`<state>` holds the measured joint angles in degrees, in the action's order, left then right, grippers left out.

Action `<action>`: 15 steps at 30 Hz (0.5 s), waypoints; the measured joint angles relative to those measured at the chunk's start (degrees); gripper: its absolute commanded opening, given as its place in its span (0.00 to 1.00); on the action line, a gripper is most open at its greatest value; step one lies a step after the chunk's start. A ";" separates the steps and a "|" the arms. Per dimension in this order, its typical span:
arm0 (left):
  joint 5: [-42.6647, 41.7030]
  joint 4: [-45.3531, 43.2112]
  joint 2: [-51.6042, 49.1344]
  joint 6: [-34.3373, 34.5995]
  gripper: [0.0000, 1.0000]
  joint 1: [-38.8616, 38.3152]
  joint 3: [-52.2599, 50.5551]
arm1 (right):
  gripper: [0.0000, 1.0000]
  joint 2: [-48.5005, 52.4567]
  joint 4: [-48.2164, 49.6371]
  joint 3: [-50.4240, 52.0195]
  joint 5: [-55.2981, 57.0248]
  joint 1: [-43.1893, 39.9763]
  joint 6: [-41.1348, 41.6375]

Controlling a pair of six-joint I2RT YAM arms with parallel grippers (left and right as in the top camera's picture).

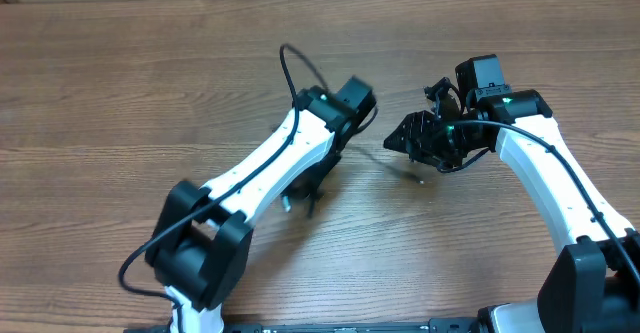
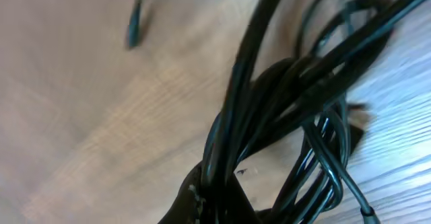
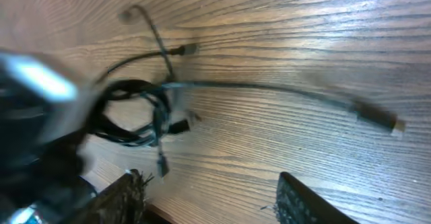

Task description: Untangle cables

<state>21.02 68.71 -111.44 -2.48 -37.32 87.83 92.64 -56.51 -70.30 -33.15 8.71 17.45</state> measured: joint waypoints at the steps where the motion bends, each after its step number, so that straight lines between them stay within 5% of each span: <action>1: -0.13 0.07 -0.76 0.70 0.04 0.66 -1.33 | 0.63 0.00 0.24 0.00 0.02 0.00 0.55; 15: -5.14 0.09 -2.12 6.91 0.04 10.34 -4.55 | 0.65 0.90 16.35 2.60 1.18 0.00 12.96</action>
<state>15.88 68.79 -113.56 4.43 -26.98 83.29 93.54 -40.16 -67.70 -31.97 8.71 30.41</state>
